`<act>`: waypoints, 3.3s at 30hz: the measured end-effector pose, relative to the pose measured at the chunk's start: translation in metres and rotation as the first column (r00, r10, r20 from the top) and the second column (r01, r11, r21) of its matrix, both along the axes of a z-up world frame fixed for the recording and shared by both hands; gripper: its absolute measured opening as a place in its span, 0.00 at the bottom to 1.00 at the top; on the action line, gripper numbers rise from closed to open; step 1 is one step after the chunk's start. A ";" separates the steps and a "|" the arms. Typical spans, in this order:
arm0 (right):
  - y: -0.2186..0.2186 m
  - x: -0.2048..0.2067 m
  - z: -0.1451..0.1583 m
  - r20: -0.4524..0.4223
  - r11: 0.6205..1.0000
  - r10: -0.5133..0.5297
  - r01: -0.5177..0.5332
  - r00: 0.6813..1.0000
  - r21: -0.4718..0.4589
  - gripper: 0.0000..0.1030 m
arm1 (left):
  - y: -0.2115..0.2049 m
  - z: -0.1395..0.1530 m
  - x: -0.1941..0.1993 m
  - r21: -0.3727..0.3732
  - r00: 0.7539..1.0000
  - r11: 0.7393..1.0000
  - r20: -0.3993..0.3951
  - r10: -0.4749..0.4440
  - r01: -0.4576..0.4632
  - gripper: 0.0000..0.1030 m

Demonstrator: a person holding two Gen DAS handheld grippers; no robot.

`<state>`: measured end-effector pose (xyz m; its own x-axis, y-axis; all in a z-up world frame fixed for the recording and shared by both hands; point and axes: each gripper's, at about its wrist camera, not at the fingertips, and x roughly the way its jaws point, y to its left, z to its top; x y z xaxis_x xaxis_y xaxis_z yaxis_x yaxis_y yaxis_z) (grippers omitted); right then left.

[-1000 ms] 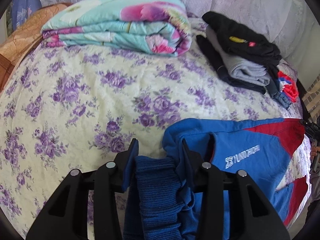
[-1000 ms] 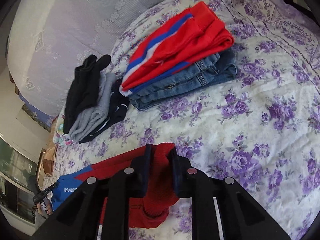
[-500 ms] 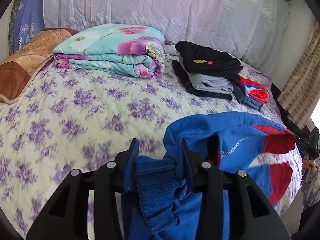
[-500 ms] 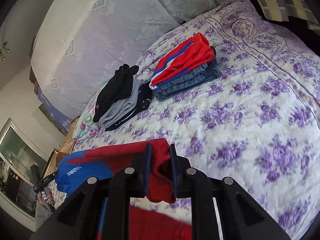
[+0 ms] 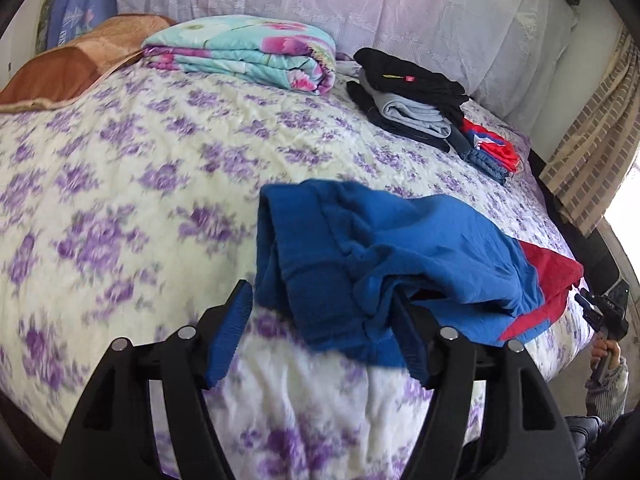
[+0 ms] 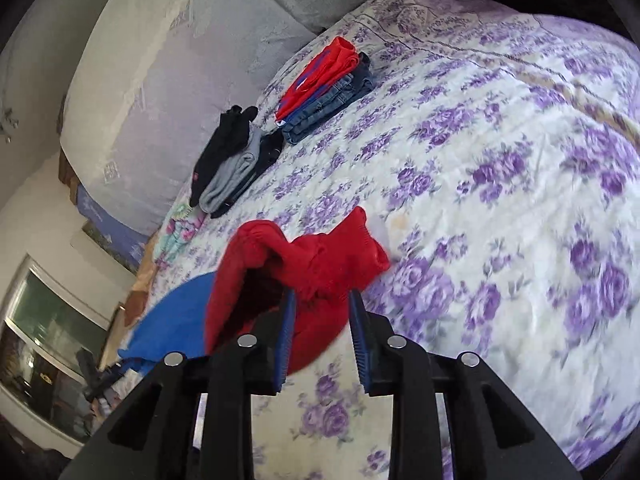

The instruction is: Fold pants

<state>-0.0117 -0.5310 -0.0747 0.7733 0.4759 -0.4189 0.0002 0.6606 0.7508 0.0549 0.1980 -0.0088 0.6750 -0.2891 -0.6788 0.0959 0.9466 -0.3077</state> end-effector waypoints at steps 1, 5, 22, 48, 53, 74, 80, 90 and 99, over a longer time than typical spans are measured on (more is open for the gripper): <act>0.003 -0.003 0.002 0.019 0.998 0.011 -0.012 1.000 0.060 0.35 | 0.001 0.000 -0.005 -0.006 1.000 1.000 0.002 0.009 -0.009 0.65; 0.026 0.003 0.011 0.034 0.971 0.003 -0.011 0.999 0.240 0.65 | 0.003 0.013 -0.023 -0.013 0.998 0.999 0.044 0.042 -0.041 0.64; 0.053 0.057 -0.006 -0.142 0.946 -0.136 0.171 0.981 0.276 0.67 | -0.041 0.060 0.011 -0.143 0.997 0.990 0.081 0.007 0.004 0.83; 0.023 0.025 -0.028 -0.090 0.975 -0.098 0.114 0.991 0.188 0.08 | -0.028 0.022 -0.034 -0.203 0.997 0.978 -0.063 0.037 -0.049 0.85; 0.024 0.032 -0.042 -0.097 0.975 -0.091 0.109 0.991 0.196 0.12 | -0.031 0.022 -0.058 -0.252 0.997 0.967 -0.071 0.007 -0.024 0.87; 0.029 0.024 -0.056 -0.033 0.969 -0.099 0.104 0.995 0.225 0.19 | -0.026 0.008 0.015 -0.351 0.947 0.901 -0.281 0.158 -0.255 0.87; 0.030 0.025 -0.056 -0.043 0.968 -0.092 0.099 0.995 0.230 0.19 | -0.021 -0.014 0.027 -0.380 0.922 0.869 -0.338 0.188 -0.316 0.86; 0.030 0.027 -0.057 -0.039 0.969 -0.088 0.095 0.995 0.226 0.19 | -0.016 0.038 0.046 -0.362 0.983 0.914 -0.052 0.175 -0.182 0.20; 0.030 0.029 -0.057 -0.049 0.971 -0.074 0.084 0.996 0.226 0.20 | 0.037 -0.054 0.035 -0.522 0.974 0.825 -0.172 0.146 -0.216 0.18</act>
<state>0.0177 -0.5006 -0.1317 0.7972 0.5002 -0.3379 0.0784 0.4692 0.8796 0.0901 0.2346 -0.0629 0.6755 -0.5104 -0.5321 -0.1309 0.6272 -0.7678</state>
